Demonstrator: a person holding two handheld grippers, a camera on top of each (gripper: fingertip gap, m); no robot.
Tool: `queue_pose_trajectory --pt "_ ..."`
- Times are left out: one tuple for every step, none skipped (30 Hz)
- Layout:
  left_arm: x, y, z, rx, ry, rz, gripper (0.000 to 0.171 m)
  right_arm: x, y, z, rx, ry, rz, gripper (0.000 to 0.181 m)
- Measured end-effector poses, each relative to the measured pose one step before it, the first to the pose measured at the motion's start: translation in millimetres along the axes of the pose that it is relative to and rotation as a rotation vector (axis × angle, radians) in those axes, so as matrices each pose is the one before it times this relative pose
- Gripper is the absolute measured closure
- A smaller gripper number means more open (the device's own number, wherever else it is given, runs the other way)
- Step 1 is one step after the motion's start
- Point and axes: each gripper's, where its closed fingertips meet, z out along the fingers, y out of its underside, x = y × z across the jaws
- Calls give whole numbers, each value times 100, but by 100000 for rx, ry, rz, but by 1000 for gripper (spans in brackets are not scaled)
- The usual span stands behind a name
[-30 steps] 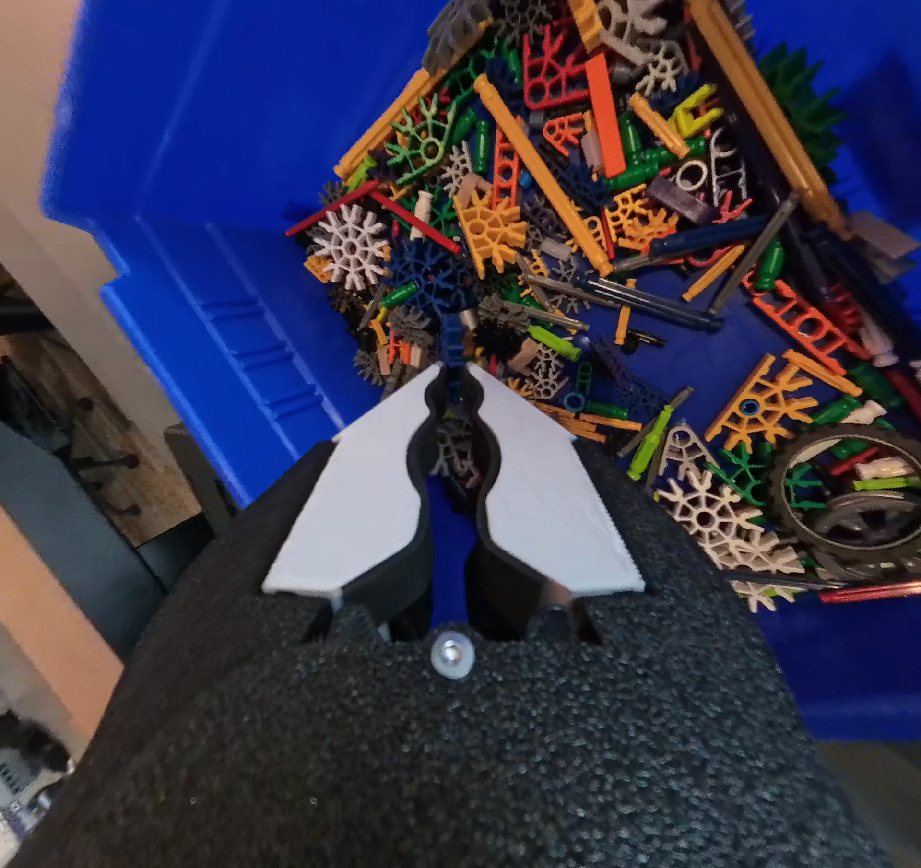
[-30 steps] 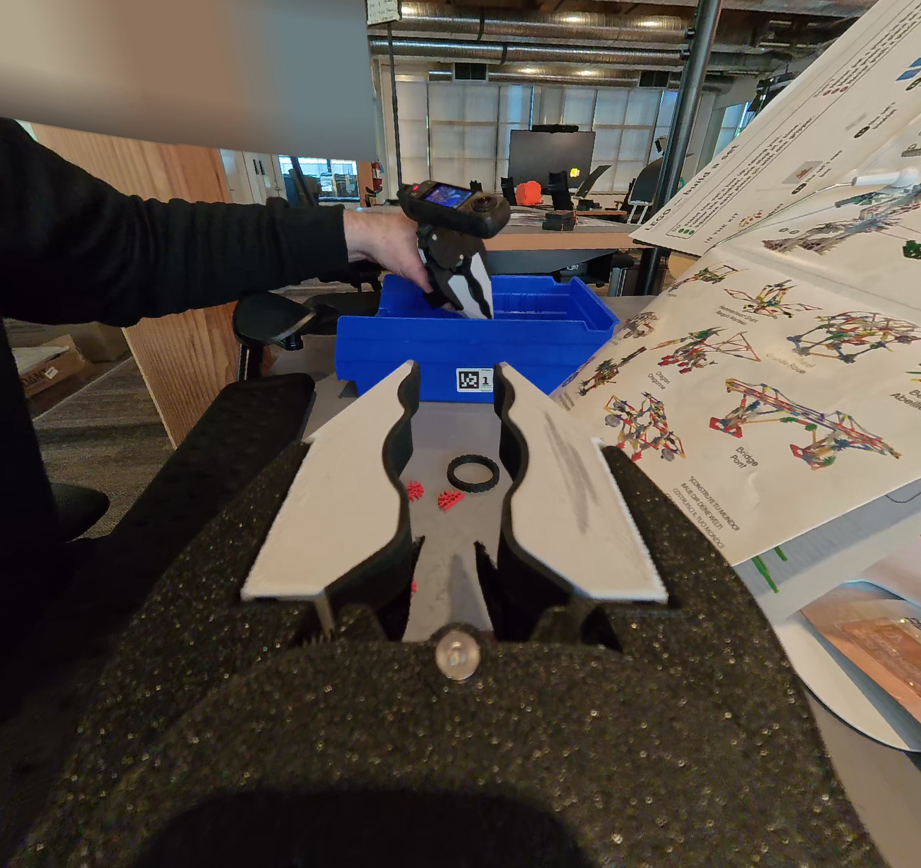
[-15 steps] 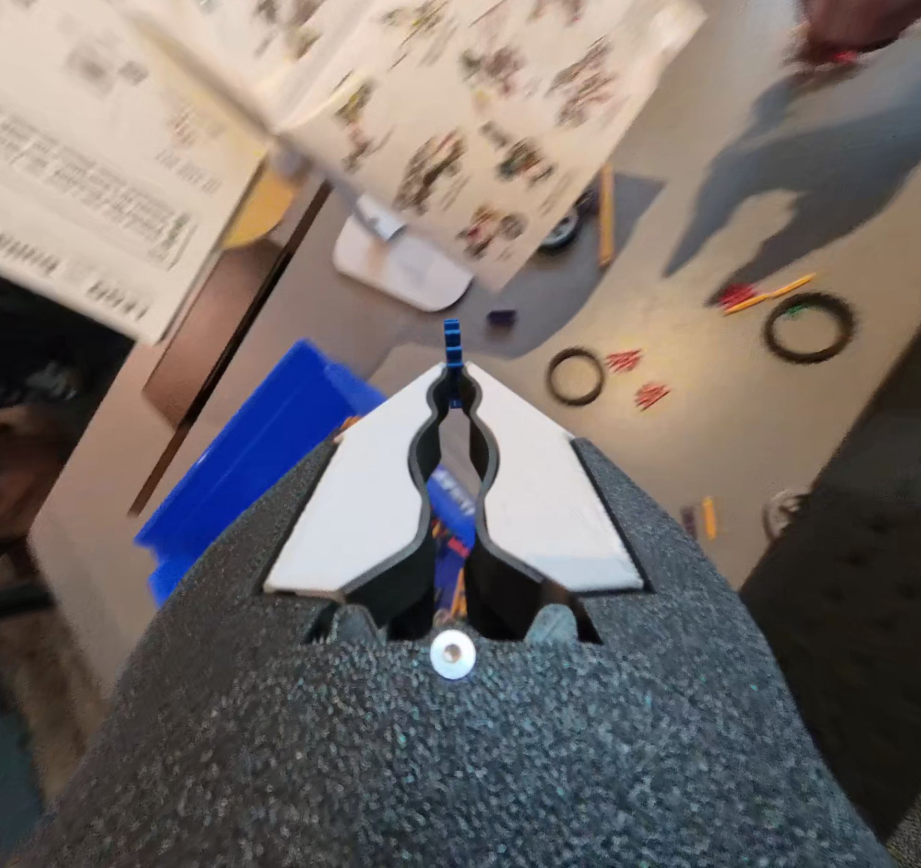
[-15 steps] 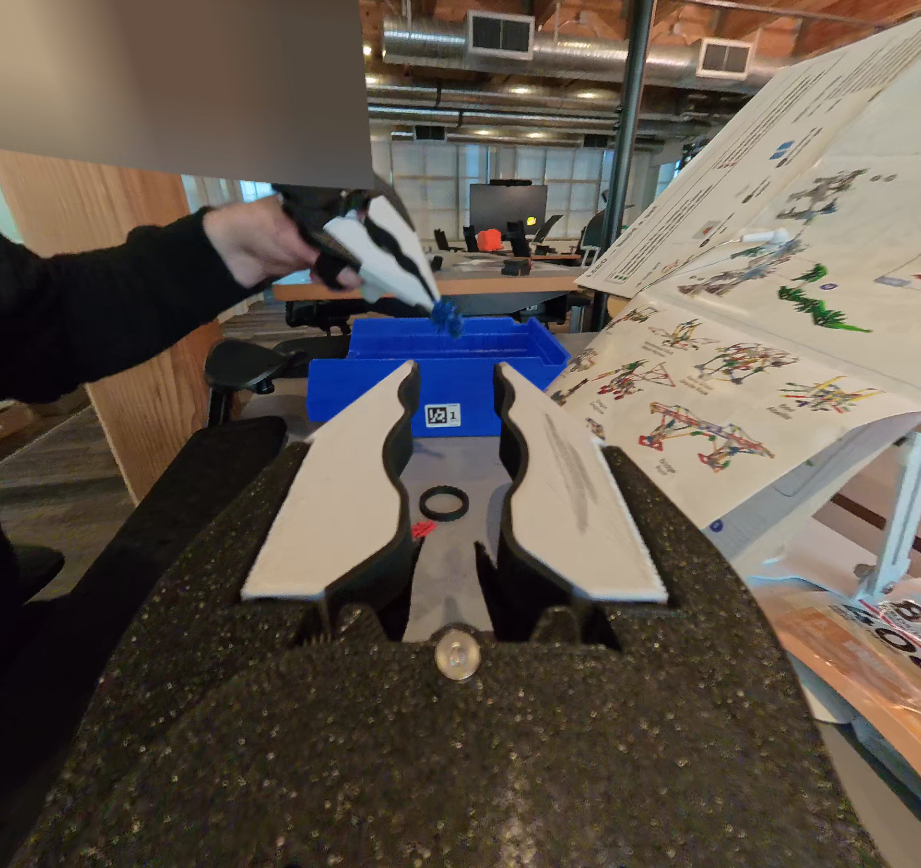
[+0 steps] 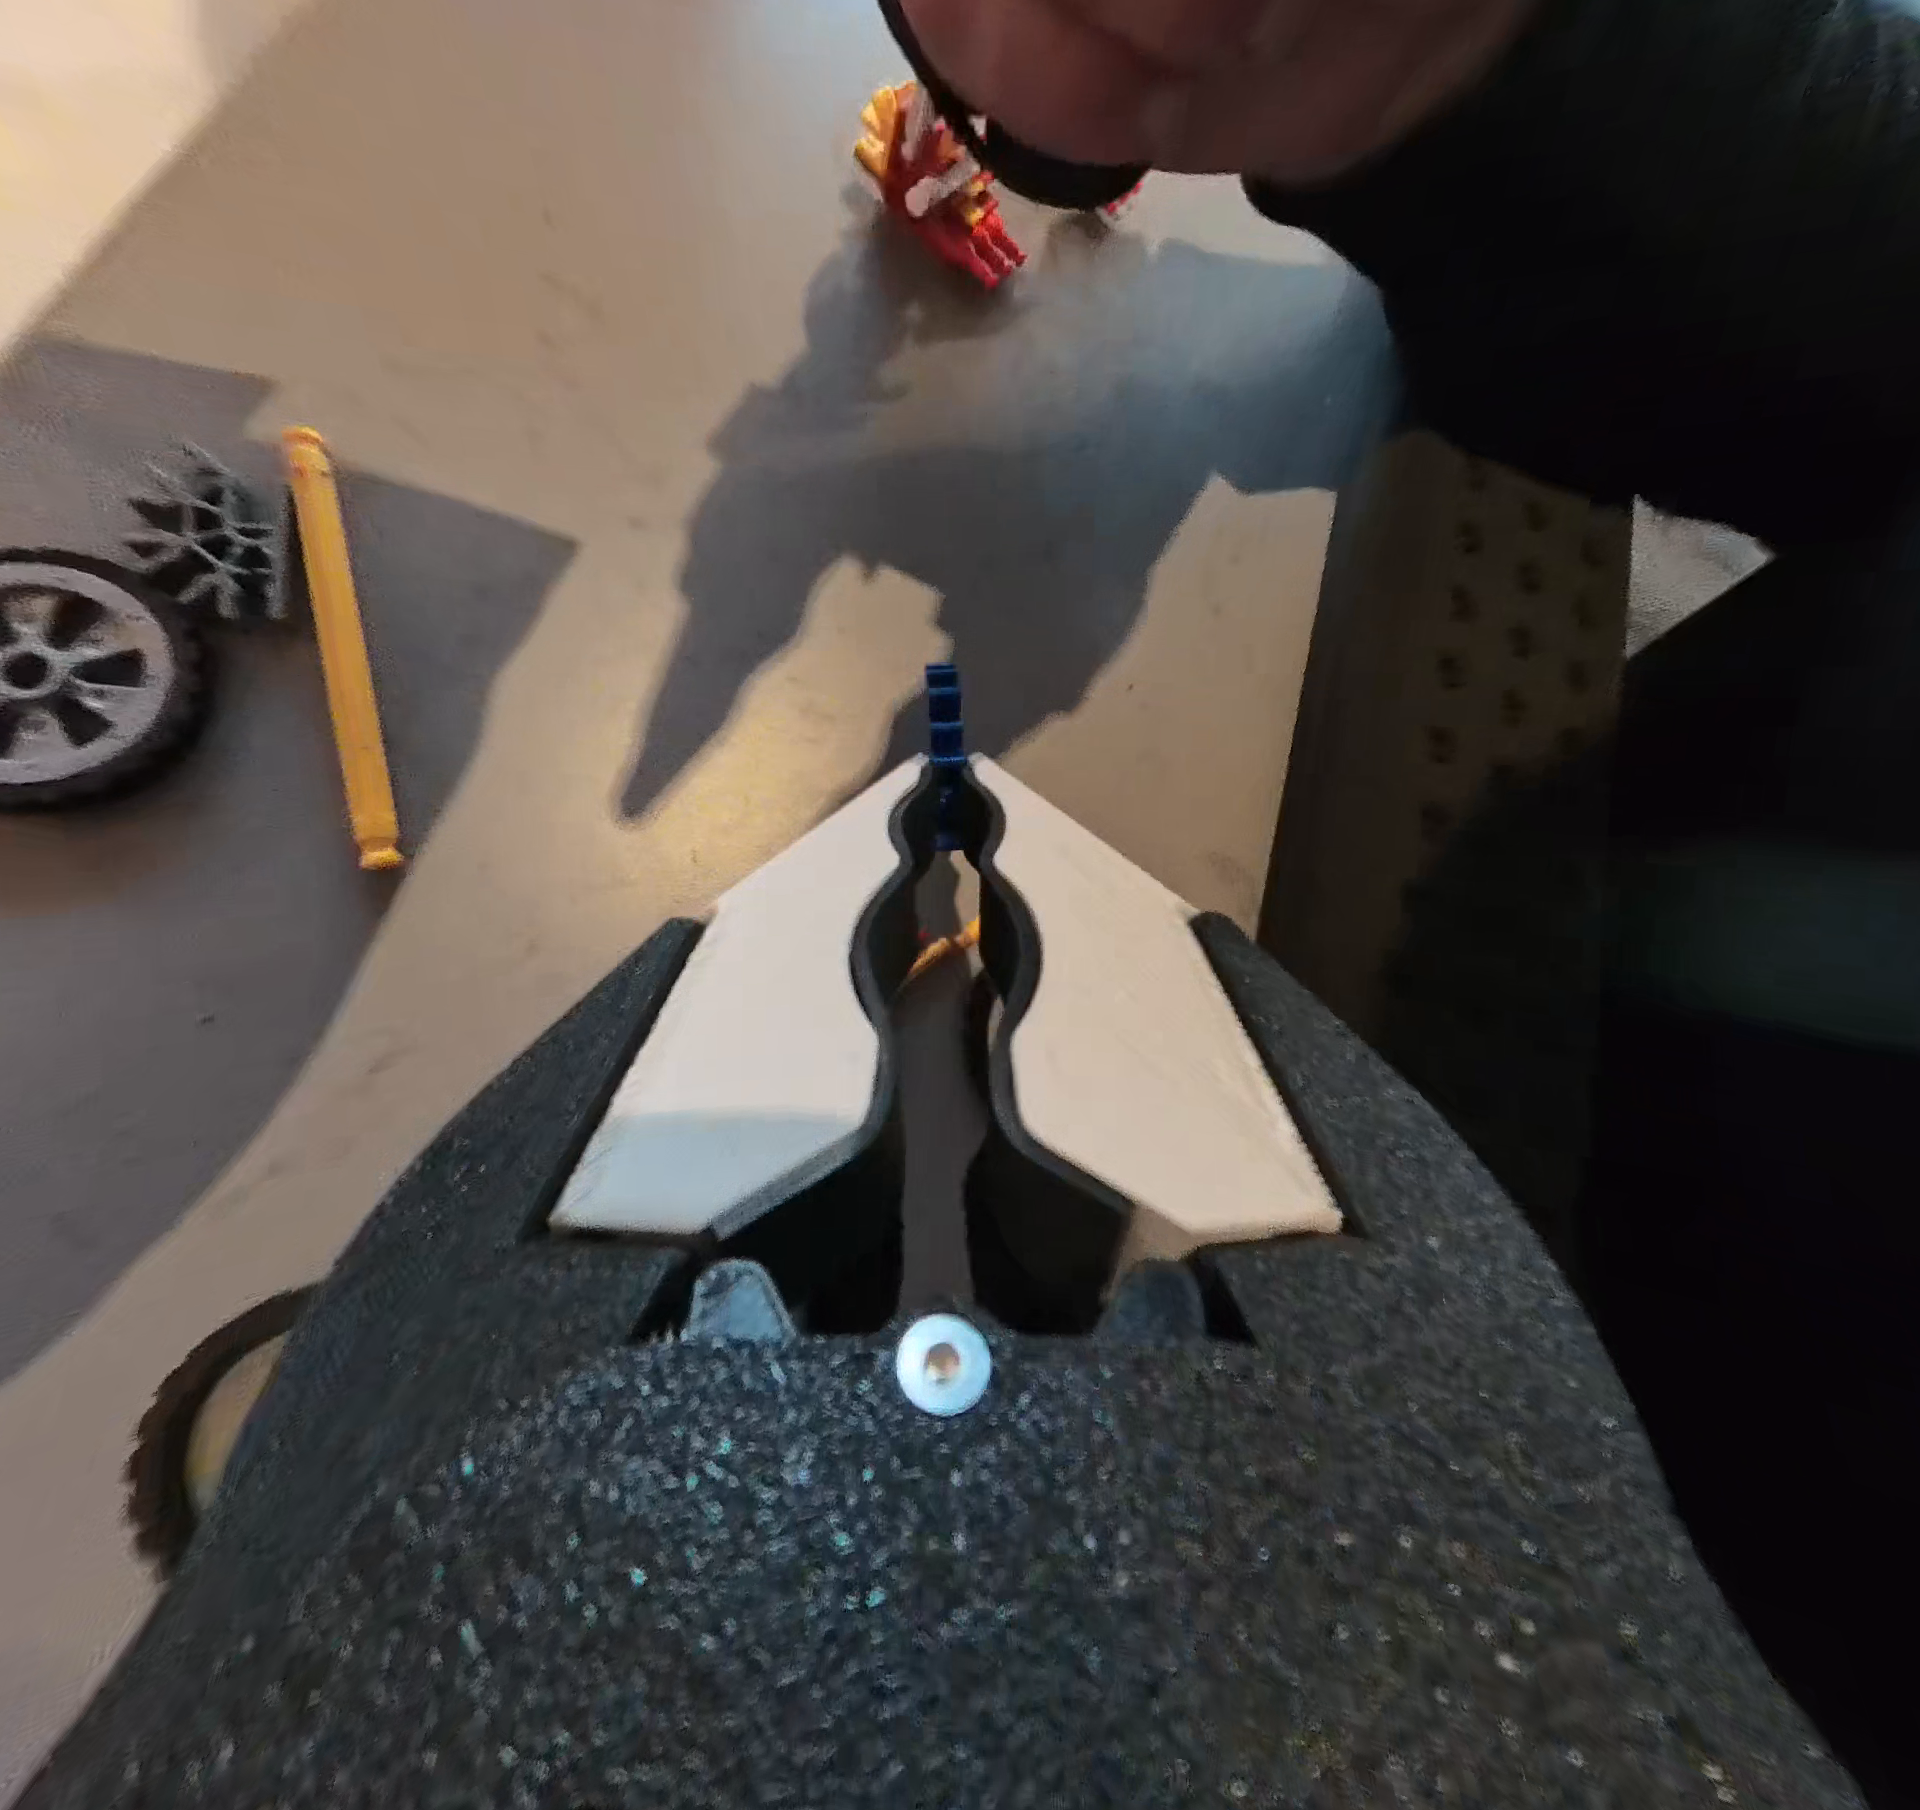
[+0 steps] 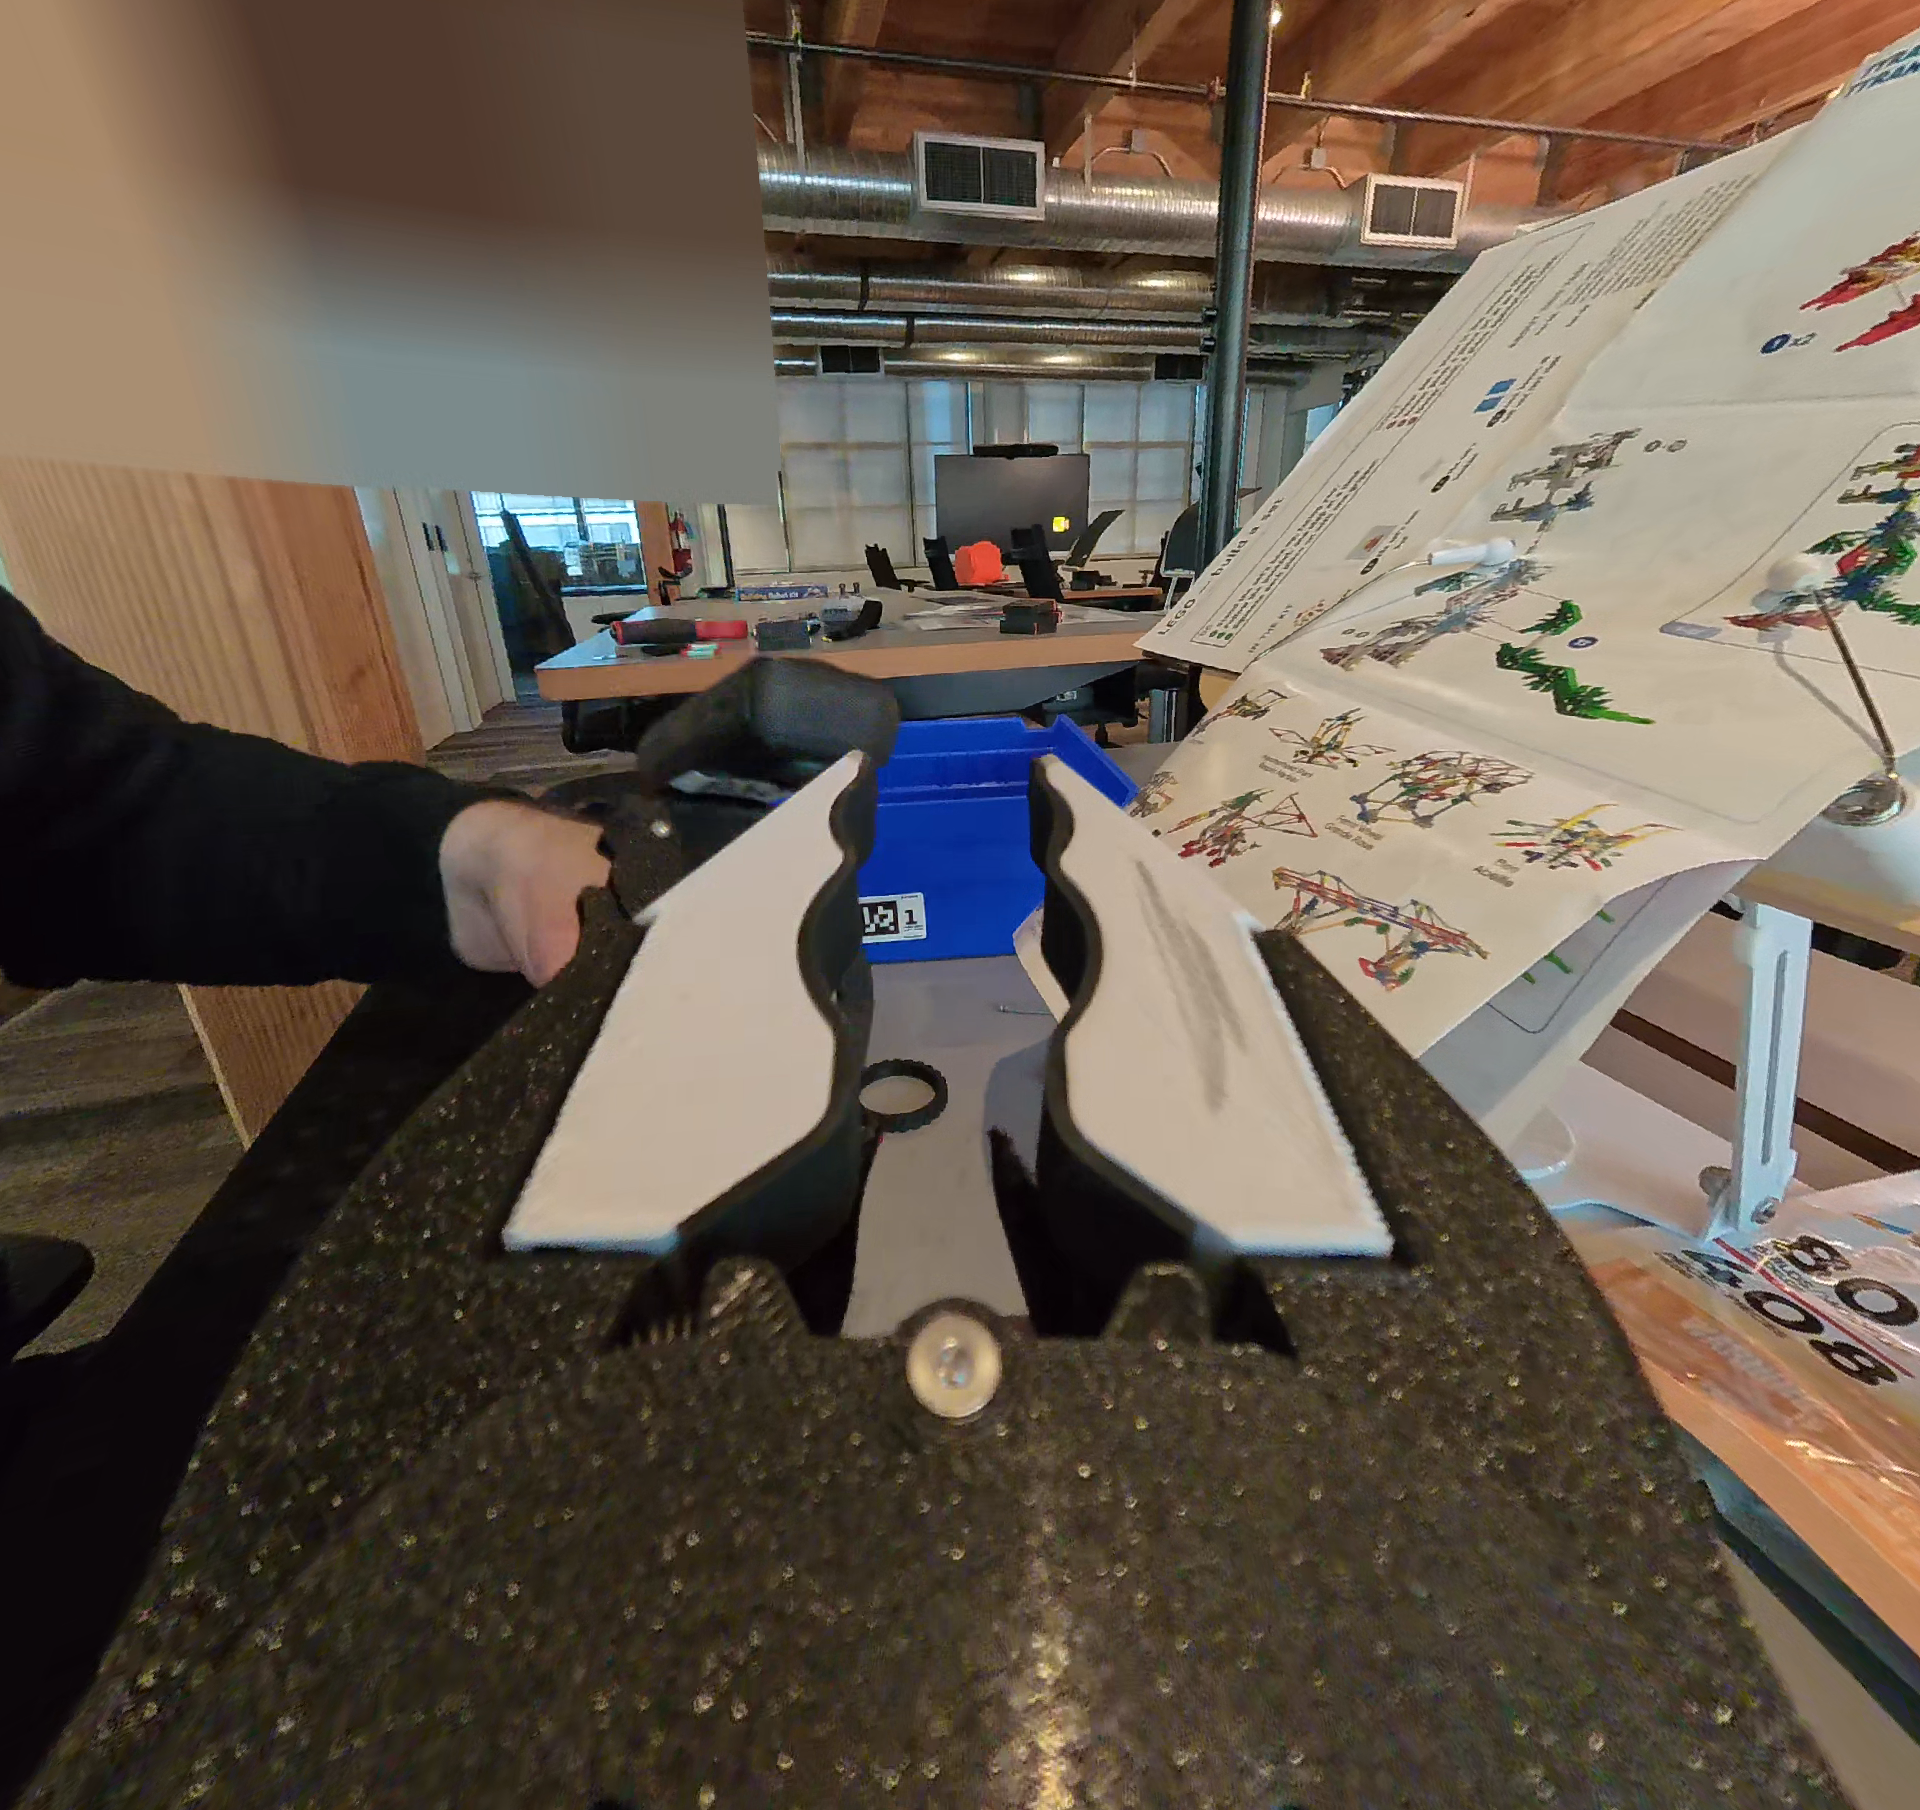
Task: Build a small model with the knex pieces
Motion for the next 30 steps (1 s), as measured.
queue_pose_trajectory --pt "-36 14 270 583 2240 -3017 169 7 -19 -22 83 -77 184 153" --pt "-251 178 204 -428 514 -1818 168 32 -25 -27 170 -17 238 153" --pt "-391 228 136 -921 -810 -849 167 45 -26 -38 158 8 261 153" --pt "-289 70 51 1 -559 -1035 167 32 1 -16 83 -64 296 153" --pt "-331 98 42 -164 -1135 -950 163 14 2 -8 26 -99 329 152" --pt "-421 190 22 -972 -2294 -182 152 -17 10 9 4 -205 265 152" --pt "-202 101 -47 -589 -1900 1251 146 -40 43 16 -117 -235 103 152" --pt "-72 -109 -154 700 -1506 1156 144 -21 46 23 -192 -149 0 152" --pt "50 -165 -243 887 -737 475 143 -29 56 20 -193 -133 11 152" --pt "41 -239 -380 1159 -692 609 140 -8 39 16 -165 -104 51 152" --pt "75 -351 -540 1897 -792 1420 139 9 7 -4 -55 -3 10 152" --pt "159 -426 -677 2342 -584 1437 139 7 2 -9 37 5 64 152" --pt "322 -428 -780 2101 203 1212 139 5 -34 -18 117 -43 124 152" --pt "334 -454 -881 2105 -154 1448 139 0 -14 -12 131 -20 118 153" --pt "230 -460 -1002 1946 -1192 1832 139 -10 -3 2 19 -68 145 152" --pt "84 -348 -1142 891 -1729 1593 139 -22 7 18 -17 -124 65 153" --pt "-72 -413 -1289 1333 -2184 1155 139 -49 29 21 -76 -143 -12 153" --pt "-249 -577 -1458 2492 -2627 711 139 -50 30 39 -126 -191 33 152" --pt "-386 -548 -1566 2320 -2700 352 140 -70 33 40 -78 -244 82 153" --pt "-631 -453 -1667 1787 -3404 99 140 -72 30 39 -121 -222 3 152" --pt "-1011 -306 -1727 881 -5025 500 140 -60 46 42 -220 -170 -60 152" --pt "-1504 -90 -1811 -167 -7243 1464 140 -60 21 31 -143 -153 -31 152" --pt "-1984 207 -1809 -1582 -8851 1577 141 -52 -9 24 37 -143 24 153" --pt "-2308 520 -1687 -2964 -9441 1081 141 -85 -14 27 78 -272 99 153" --pt "-2455 787 -1476 -3739 -9202 1430 141 -94 -5 44 47 -349 62 152" --pt "-2497 1149 -1139 -4705 -8560 1684 143 -92 29 52 -91 -300 14 152" --pt "-2355 1447 -711 -5573 -7095 1059 144 -65 82 73 -277 -244 44 152" --pt "-2096 1587 -335 -5741 -5602 524 145 -59 97 68 -318 -253 92 152" --pt "-1654 1628 39 -5585 -3228 347 145 -65 102 77 -340 -282 126 152" --pt "-1281 1511 326 -4832 -1554 -357 144 -57 93 67 -369 -267 38 152"
